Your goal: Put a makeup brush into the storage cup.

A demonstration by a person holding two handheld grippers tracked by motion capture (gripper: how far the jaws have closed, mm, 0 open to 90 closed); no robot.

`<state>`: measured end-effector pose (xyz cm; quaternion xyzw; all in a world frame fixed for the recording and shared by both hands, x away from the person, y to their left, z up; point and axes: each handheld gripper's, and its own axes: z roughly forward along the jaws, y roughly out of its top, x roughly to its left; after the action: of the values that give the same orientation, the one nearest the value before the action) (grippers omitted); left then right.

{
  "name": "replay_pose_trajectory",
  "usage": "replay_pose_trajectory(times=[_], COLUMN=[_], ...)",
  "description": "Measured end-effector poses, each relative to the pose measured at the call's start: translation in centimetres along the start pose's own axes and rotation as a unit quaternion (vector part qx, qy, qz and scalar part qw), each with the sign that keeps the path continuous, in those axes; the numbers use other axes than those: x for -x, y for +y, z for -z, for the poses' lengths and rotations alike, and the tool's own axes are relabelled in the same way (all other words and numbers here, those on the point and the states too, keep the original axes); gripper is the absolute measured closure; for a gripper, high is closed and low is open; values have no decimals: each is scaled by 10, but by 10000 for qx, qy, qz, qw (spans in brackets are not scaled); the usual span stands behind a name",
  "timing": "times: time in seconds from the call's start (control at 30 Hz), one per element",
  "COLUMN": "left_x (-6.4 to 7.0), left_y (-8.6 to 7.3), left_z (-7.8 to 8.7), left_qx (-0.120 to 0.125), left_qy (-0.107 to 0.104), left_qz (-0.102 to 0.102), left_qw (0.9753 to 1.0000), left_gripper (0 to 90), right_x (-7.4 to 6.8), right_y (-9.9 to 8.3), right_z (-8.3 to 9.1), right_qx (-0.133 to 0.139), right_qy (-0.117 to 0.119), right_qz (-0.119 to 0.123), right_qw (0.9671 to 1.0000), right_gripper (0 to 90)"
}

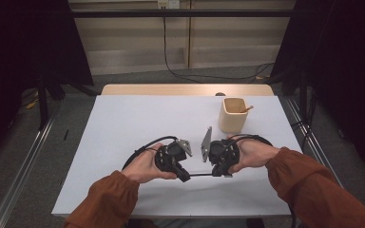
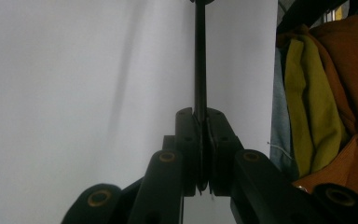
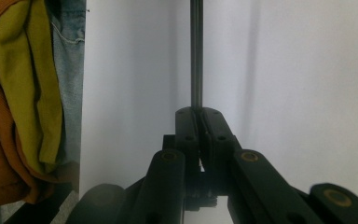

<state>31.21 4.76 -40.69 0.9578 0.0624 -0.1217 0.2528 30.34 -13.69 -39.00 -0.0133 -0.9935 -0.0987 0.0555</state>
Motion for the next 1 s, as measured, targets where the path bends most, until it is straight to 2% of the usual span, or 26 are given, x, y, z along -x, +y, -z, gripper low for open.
replay_pose_trajectory(times=[0.1, 0.2, 0.23, 0.3, 0.47, 0.5, 0.53, 0.63, 0.83, 0.87, 0.9, 0.93, 0.97, 1.0], left_x=[0, 0, 1, 2, 3, 2, 3, 1, 1, 1, 0, 1, 1, 1], left_y=[-1, -2, -2, -3, -3, -2, -3, -3, -4, -4, -4, -5, -5, -5], left_z=[2, 3, 3, 3, 2, 2, 2, 2, 4, 5, 6, 6, 7, 7], left_qx=[44, 39, 82, 119, 148, 94, 139, 171, 252, 254, 158, 233, 245, 217], left_qy=[-79, -70, -89, -50, -101, -119, -106, -119, -96, -87, -87, -70, -88, -96], left_qz=[76, 15, 81, 83, 71, 30, 93, 100, 137, 159, 41, 134, 134, 90], left_qw=[9999, 10000, 9999, 9999, 9998, 9999, 9998, 9997, 9995, 9995, 9998, 9996, 9996, 9997], left_gripper=[853, 854, 854, 855, 855, 854, 854, 854, 854, 854, 854, 854, 854, 854], right_x=[1, 2, 2, 2, 3, 3, 3, 3, 5, 5, 6, 5, 6, 6], right_y=[0, -1, -2, -2, -5, -5, -6, -7, -6, -6, -7, -7, -7, -7], right_z=[0, 1, 2, 1, -2, -2, -2, 1, 0, 0, 0, -1, -1, -1], right_qx=[39, 140, 178, 223, 336, 365, 422, 572, 590, 627, 660, 681, 763, 763], right_qy=[35, 37, 66, 63, 75, 70, 47, 7, -22, -41, -37, -46, -72, -72], right_qz=[3, 4, 12, -14, -67, -96, -105, -163, -219, -257, -242, -251, -258, -258], right_qw=[10000, 9999, 9998, 9997, 9994, 9993, 9990, 9982, 9980, 9977, 9975, 9974, 9967, 9967], right_gripper=[854, 846, 842, 831, 761, 729, 701, 603, 424, 390, 372, 341, 295, 295])
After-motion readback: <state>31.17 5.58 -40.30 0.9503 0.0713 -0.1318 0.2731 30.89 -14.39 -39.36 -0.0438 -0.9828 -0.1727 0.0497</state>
